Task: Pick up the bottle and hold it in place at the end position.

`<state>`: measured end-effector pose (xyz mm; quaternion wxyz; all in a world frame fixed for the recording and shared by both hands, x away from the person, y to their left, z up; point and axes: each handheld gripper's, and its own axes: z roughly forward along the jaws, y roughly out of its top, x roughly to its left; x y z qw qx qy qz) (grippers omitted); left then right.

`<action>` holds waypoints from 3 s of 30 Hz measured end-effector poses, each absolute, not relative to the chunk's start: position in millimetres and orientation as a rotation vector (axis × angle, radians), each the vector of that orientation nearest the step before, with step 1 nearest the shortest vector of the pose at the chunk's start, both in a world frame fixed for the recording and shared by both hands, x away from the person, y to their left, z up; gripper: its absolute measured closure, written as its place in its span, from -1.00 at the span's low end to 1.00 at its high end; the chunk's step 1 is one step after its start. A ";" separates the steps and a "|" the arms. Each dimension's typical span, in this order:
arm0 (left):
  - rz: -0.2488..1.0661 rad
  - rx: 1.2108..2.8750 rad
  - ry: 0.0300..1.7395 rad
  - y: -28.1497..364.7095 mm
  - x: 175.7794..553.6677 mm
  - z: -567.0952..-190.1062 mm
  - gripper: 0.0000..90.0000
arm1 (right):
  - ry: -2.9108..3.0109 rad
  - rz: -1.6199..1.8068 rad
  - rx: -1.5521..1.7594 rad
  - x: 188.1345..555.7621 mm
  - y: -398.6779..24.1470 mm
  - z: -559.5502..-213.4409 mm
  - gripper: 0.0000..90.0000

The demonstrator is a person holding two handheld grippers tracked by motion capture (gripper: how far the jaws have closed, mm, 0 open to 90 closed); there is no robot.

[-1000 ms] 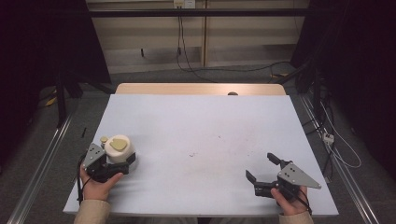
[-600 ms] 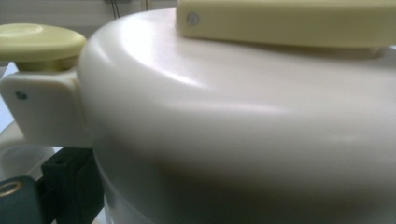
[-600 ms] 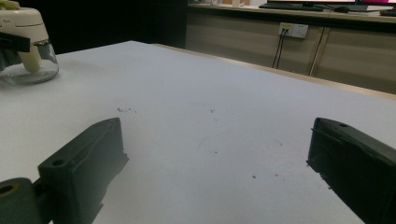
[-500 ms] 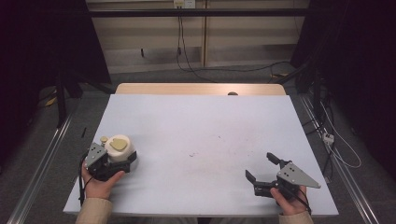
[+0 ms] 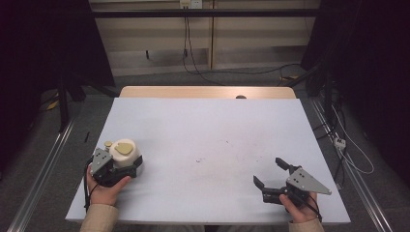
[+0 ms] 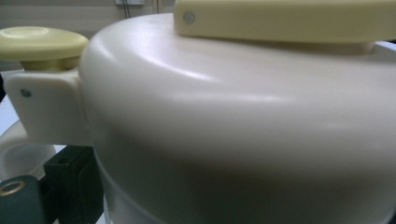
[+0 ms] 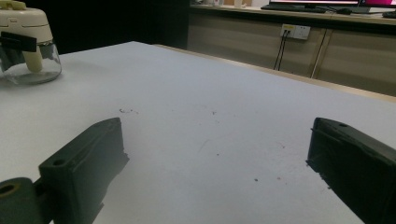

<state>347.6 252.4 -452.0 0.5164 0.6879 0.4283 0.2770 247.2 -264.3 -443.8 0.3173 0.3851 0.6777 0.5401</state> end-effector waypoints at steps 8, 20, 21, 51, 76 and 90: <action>0.696 1.638 1.042 250.7 347.9 -450.3 -0.88 | 1.781 1.423 1.008 246.4 -265.3 -443.2 -0.93; 0.648 1.564 1.034 251.7 350.6 -437.5 -0.88 | 1.778 1.425 1.008 247.3 -265.3 -443.2 -0.93; 0.643 1.556 1.036 251.2 351.2 -436.7 -0.88 | 1.777 1.424 1.009 247.4 -265.1 -443.2 -0.93; 0.587 1.630 0.917 212.1 373.6 -418.6 -0.88 | 1.781 1.433 1.001 248.3 -264.4 -442.7 -0.93; 0.523 1.627 0.882 183.2 388.1 -416.0 -0.88 | 1.782 1.433 1.006 248.7 -264.2 -443.0 -0.93; 0.500 1.640 0.856 168.1 391.8 -415.1 -0.88 | 1.779 1.437 1.008 248.8 -265.0 -443.1 -0.93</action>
